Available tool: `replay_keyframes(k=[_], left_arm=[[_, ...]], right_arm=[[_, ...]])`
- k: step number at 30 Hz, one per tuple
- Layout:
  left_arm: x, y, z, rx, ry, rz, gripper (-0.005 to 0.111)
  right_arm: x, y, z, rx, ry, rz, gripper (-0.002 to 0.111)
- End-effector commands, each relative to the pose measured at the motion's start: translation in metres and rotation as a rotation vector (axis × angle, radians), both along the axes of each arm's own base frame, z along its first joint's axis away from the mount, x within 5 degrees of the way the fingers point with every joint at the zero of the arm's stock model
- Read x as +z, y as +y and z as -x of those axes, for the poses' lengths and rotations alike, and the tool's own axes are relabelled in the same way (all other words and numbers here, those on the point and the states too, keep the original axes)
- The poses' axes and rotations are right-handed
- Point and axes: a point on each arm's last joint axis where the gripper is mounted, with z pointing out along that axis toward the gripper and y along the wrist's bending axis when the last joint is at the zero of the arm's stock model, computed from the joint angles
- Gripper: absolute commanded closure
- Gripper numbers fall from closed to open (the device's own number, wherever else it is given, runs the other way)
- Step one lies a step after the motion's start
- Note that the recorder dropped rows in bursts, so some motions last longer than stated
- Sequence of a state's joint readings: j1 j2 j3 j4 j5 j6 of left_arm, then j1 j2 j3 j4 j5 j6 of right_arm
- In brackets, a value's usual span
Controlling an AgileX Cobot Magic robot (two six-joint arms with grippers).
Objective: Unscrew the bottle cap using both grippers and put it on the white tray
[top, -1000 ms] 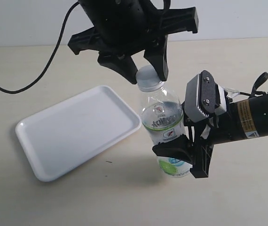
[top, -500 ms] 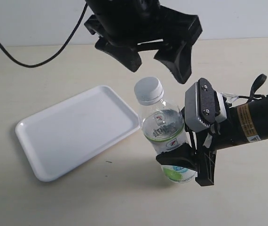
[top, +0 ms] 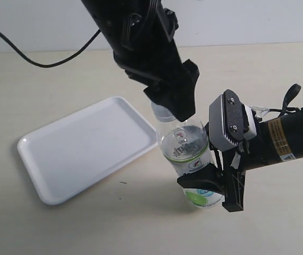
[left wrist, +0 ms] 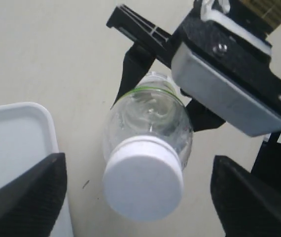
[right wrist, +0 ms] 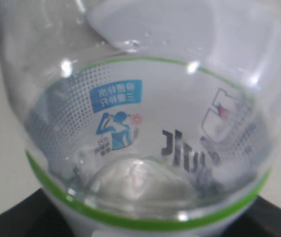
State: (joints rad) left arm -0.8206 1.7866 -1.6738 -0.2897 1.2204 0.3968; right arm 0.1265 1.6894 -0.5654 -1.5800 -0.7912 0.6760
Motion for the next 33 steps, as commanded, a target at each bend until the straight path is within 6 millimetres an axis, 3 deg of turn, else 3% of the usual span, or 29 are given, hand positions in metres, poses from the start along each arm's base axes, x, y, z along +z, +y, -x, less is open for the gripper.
replay_keyframes(k=[1, 6, 14, 27, 33], left_arm=[[0.01, 0.012, 0.011, -0.014, -0.013, 0.016, 0.03], [0.018, 0.017, 0.013, -0.015, -0.036, 0.023, 0.03], [-0.007, 0.018, 0.015, -0.006, 0.011, -0.014, 0.03], [-0.003, 0.012, 0.009, 0.029, -0.057, 0.071, 0.03], [-0.002, 0.009, 0.011, 0.035, -0.025, 0.101, 0.06]], right_arm=[[0.004, 0.003, 0.001, 0.007, 0.002, -0.038, 0.108], [0.005, 0.003, 0.002, 0.012, 0.003, -0.047, 0.108], [0.005, 0.003, 0.002, 0.012, 0.005, -0.05, 0.108], [0.005, 0.003, 0.002, 0.007, 0.013, -0.052, 0.108], [0.005, 0.004, 0.002, 0.011, 0.013, -0.055, 0.108]])
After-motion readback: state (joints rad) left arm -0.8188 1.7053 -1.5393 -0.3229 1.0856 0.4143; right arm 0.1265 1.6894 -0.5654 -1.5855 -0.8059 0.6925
